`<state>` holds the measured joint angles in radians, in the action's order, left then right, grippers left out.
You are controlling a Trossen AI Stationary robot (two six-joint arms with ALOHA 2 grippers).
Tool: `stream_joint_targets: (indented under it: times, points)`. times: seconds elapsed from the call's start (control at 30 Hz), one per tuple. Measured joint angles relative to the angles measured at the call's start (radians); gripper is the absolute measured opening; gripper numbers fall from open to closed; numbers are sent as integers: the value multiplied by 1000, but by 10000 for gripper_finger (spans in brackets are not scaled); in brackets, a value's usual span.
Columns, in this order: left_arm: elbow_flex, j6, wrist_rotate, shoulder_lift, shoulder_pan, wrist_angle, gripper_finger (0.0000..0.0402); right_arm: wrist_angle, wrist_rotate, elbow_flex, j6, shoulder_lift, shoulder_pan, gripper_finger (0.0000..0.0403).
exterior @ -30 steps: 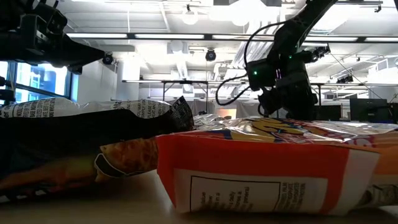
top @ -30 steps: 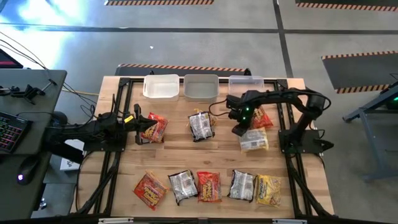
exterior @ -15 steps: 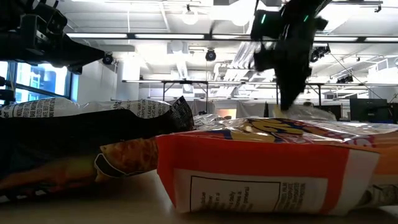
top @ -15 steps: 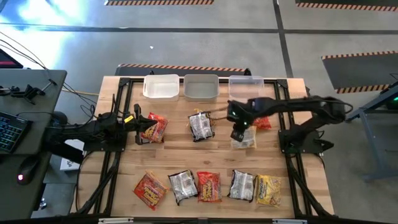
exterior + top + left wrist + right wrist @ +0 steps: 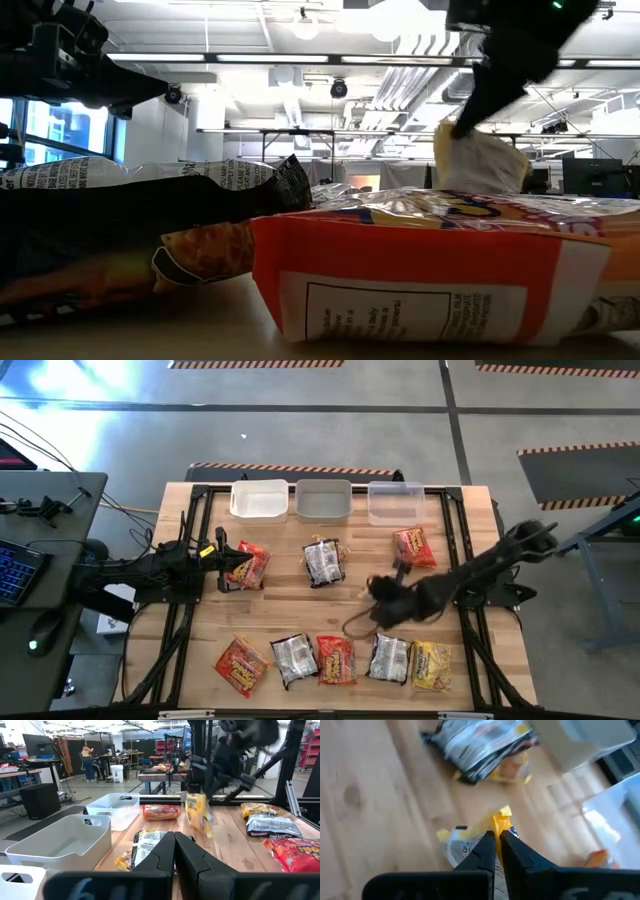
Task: Sort Maruchan noodles
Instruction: Put the yellow noodle pack into the transparent bin
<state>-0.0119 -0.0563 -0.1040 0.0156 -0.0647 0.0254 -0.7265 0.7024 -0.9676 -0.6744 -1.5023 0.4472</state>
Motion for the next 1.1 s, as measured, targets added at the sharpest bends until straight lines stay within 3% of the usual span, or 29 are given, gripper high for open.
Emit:
stream_joint_targets:
  times: [0.13,0.27,0.6,0.83,1.1]
  points:
    - [0,0,0,0,0,0,3,6,50,-4,-113,-106,57,0]
    - [0,0,0,0,0,0,3,-4,34,6,-154,-167,92,0]
    - [0,0,0,0,0,0,3,216,75,0,152,-123,-4,0]
    - [0,0,0,0,0,0,3,321,12,0,283,-4,-83,0]
    - [0,0,0,0,0,0,3,290,-50,0,350,37,10,0]
